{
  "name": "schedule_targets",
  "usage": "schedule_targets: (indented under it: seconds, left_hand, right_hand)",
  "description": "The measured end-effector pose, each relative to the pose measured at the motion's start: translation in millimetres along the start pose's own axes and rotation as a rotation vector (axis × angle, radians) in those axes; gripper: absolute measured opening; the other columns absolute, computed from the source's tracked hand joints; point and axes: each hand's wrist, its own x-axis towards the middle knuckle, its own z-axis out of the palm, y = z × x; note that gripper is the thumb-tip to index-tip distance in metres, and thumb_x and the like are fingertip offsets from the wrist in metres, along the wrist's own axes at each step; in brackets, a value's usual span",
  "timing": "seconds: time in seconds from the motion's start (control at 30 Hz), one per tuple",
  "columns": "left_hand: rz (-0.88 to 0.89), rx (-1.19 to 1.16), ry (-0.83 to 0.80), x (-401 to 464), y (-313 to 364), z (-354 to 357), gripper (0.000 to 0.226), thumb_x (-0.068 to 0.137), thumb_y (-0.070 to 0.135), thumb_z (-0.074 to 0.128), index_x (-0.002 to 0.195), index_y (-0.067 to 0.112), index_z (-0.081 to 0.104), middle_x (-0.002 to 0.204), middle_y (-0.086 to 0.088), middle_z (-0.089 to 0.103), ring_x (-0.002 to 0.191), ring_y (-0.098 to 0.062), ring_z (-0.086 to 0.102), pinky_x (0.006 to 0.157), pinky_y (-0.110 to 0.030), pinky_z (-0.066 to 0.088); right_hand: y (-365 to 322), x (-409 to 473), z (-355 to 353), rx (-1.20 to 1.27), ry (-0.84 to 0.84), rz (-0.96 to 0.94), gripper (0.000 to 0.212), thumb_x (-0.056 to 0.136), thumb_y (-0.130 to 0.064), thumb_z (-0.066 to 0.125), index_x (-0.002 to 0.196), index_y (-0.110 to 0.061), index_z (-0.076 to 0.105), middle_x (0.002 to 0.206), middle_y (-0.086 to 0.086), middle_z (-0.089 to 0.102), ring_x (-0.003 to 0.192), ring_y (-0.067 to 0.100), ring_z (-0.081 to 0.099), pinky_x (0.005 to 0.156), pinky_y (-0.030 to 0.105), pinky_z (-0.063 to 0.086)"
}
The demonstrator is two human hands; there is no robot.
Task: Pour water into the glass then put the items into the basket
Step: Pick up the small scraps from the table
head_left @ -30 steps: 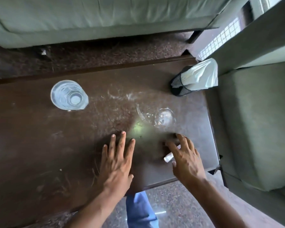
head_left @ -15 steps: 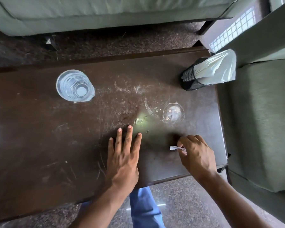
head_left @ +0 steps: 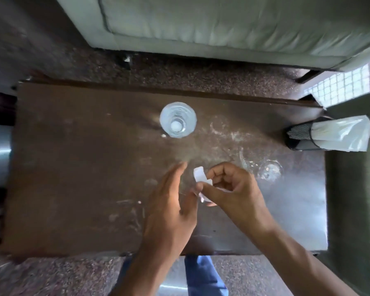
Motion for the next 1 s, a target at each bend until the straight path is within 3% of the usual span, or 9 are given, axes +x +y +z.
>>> schedule_targets:
  seconds: [0.1, 0.2, 0.27, 0.37, 0.47, 0.53, 0.73, 0.9, 1.0]
  left_hand:
    - [-0.064, -0.374, -0.017, 5.1, -4.7, -49.2, 0.047, 0.101, 0.024, 0.057, 0.147, 0.032, 0.065, 0.141, 0.014, 0.073, 0.133, -0.007, 0.069, 0.11, -0.043, 0.058]
    - [-0.009, -0.565, -0.025, 8.1, -9.2, -100.2, 0.054, 0.101, 0.009, 0.055, 0.147, 0.035, 0.064, 0.141, 0.011, 0.073, 0.133, -0.009, 0.069, 0.104, -0.028, 0.059]
    - [-0.003, -0.555, 0.045, 11.4, -18.6, -130.5, 0.064, 0.095, 0.006, 0.057, 0.149, 0.04, 0.061, 0.142, 0.015, 0.072, 0.133, -0.006, 0.068, 0.102, -0.023, 0.057]
    - [-0.045, -0.479, 0.182, 20.4, -40.3, -169.4, 0.066, 0.093, 0.005, 0.062, 0.147, 0.043, 0.062, 0.133, 0.017, 0.075, 0.125, -0.006, 0.072, 0.099, -0.034, 0.061]
    - [-0.019, -0.386, 0.339, 26.4, -59.8, -212.4, 0.057, 0.102, 0.005, 0.067, 0.147, 0.04, 0.064, 0.128, 0.023, 0.076, 0.12, 0.002, 0.072, 0.093, -0.012, 0.056]
    - [-0.028, -0.373, 0.444, 27.7, -73.0, -241.8, 0.05, 0.103, 0.012, 0.066, 0.147, 0.037, 0.065, 0.124, 0.023, 0.078, 0.115, 0.003, 0.074, 0.089, -0.009, 0.055]
    - [-0.063, -0.531, 0.666, 39.9, -119.4, -315.0, 0.027, 0.106, 0.015, 0.063, 0.119, 0.033, 0.079, 0.104, 0.009, 0.083, 0.093, -0.015, 0.082, 0.079, -0.044, 0.069]
    - [-0.155, -0.377, 0.83, 57.1, -165.1, -389.3, 0.026, 0.099, 0.038, 0.057, 0.106, 0.055, 0.075, 0.084, 0.022, 0.079, 0.069, -0.006, 0.081, 0.066, -0.024, 0.064]
    - [-0.215, -0.22, 0.838, 72.7, -196.7, -426.5, 0.03, 0.099, 0.034, 0.055, 0.119, 0.04, 0.076, 0.087, 0.01, 0.08, 0.074, -0.02, 0.082, 0.073, -0.039, 0.068]
  right_hand:
    - [-42.5, -1.6, 44.5, 0.215, -0.112, 0.039, 0.013, 0.09, -0.011, 0.083, 0.096, -0.004, 0.073, 0.087, 0.02, 0.08, 0.078, 0.036, 0.08, 0.067, 0.046, 0.067]
    - [-82.0, -4.5, 94.9, 0.326, -0.167, 0.085, 0.015, 0.095, -0.013, 0.078, 0.099, 0.0, 0.072, 0.092, 0.026, 0.079, 0.085, 0.044, 0.08, 0.068, 0.043, 0.067]
    - [-103.8, -5.6, 130.4, 0.322, -0.176, 0.085, 0.016, 0.095, -0.012, 0.078, 0.097, 0.002, 0.07, 0.091, 0.027, 0.078, 0.086, 0.044, 0.08, 0.069, 0.044, 0.068]
    - [-131.8, -7.5, 182.0, 0.247, -0.231, 0.057, 0.019, 0.095, -0.018, 0.078, 0.097, 0.0, 0.071, 0.089, 0.022, 0.08, 0.086, 0.044, 0.08, 0.079, 0.053, 0.068]
    - [-156.2, -12.3, 227.4, 0.147, -0.349, -0.002, 0.021, 0.099, -0.03, 0.073, 0.1, -0.009, 0.076, 0.091, 0.016, 0.083, 0.088, 0.037, 0.081, 0.084, 0.052, 0.067]
    - [-171.0, -15.9, 255.7, 0.109, -0.45, -0.043, 0.025, 0.103, -0.035, 0.067, 0.1, -0.012, 0.078, 0.092, 0.015, 0.083, 0.09, 0.034, 0.082, 0.082, 0.045, 0.068]
    - [-206.5, -17.7, 333.8, -0.068, -0.594, -0.206, 0.026, 0.103, -0.04, 0.063, 0.098, -0.023, 0.082, 0.094, -0.002, 0.084, 0.09, 0.016, 0.082, 0.081, 0.04, 0.068]
    - [-239.3, 6.5, 404.6, -0.254, -0.517, -0.455, 0.02, 0.091, -0.046, 0.066, 0.096, -0.032, 0.079, 0.092, -0.011, 0.081, 0.091, 0.008, 0.078, 0.088, 0.044, 0.065]
    - [-260.5, 25.5, 448.3, -0.406, -0.44, -0.68, 0.018, 0.096, -0.041, 0.068, 0.106, -0.03, 0.078, 0.096, -0.015, 0.079, 0.09, -0.001, 0.073, 0.092, 0.036, 0.062]
